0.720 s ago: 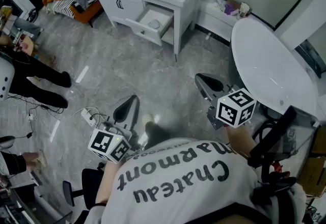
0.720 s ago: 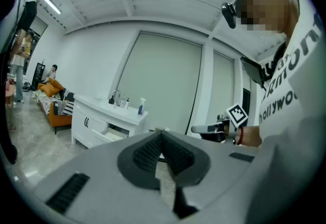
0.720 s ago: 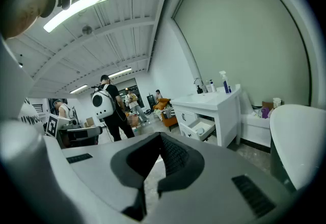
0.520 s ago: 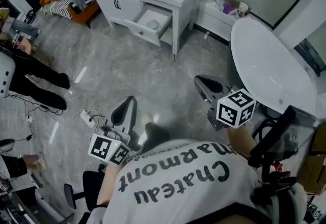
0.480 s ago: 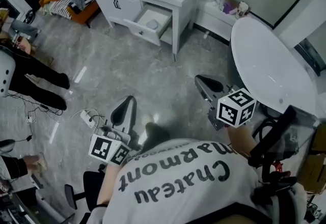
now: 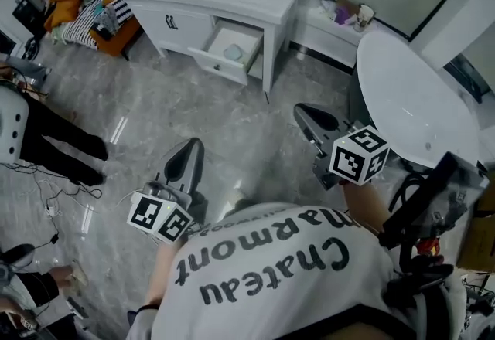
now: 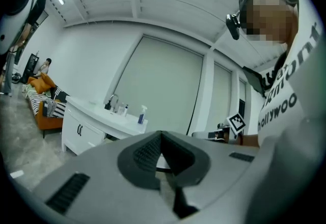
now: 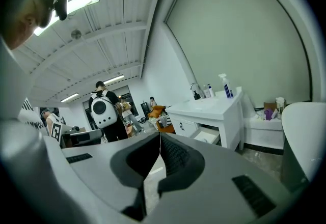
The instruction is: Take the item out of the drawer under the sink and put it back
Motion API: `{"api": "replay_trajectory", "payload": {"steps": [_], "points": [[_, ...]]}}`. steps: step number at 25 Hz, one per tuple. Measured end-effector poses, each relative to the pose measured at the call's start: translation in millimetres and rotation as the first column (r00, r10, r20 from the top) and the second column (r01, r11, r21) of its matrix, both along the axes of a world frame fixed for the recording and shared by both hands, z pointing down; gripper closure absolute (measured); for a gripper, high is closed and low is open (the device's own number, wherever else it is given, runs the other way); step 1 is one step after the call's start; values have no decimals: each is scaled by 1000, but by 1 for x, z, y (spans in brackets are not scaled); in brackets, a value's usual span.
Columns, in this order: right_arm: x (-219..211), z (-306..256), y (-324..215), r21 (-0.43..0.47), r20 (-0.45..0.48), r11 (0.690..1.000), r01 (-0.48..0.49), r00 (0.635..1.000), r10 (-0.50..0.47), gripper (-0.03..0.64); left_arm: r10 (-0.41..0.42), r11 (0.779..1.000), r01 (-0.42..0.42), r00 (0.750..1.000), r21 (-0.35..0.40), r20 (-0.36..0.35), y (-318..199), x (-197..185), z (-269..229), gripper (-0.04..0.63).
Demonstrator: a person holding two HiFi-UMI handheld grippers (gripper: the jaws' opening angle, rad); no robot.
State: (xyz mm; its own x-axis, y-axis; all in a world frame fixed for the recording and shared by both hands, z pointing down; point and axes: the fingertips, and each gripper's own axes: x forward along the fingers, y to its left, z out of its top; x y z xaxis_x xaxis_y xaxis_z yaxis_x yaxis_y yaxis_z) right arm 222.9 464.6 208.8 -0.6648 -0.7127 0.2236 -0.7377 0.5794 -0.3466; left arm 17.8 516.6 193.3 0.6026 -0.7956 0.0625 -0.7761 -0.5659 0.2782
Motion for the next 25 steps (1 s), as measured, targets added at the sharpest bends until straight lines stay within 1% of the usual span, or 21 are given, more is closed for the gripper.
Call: {"api": "replay_trajectory", "payload": {"steps": [2,5,9,12,15,18,22,25], "points": [[-18,-5,-17,14,1,1000,-6,1000,6,604,18,1000,-18,1000,-4,19,-16,-16,-2,598],[-50,-3,-36,30,-16,1000,-3,1000,4,604,23,1000,-23,999,-9,34,-38,-45,0,598],[-85,0,-58,25,-15,1000,3,1000,-2,604,35,999,-35,999,-6,32,-57,-73,0,598],[-103,-3,-73,38,-16,999,-3,1000,3,604,42,999,-42,999,-8,26,-68,-87,1,598],[-114,-4,-85,43,-15,999,-9,1000,10,604,45,999,-45,999,-15,6,-78,-95,2,598],[-122,1,-91,27,-15,1000,-15,1000,15,604,41,998,-41,999,-37,-9,-85,-99,8,598],[-126,6,-100,10,-28,1000,-26,999,26,604,66,992,-66,998,-108,-9,-97,-98,23,598],[-129,10,-109,-4,-48,1000,-25,999,25,604,92,986,-91,996,-143,3,-108,-97,30,598]]}}
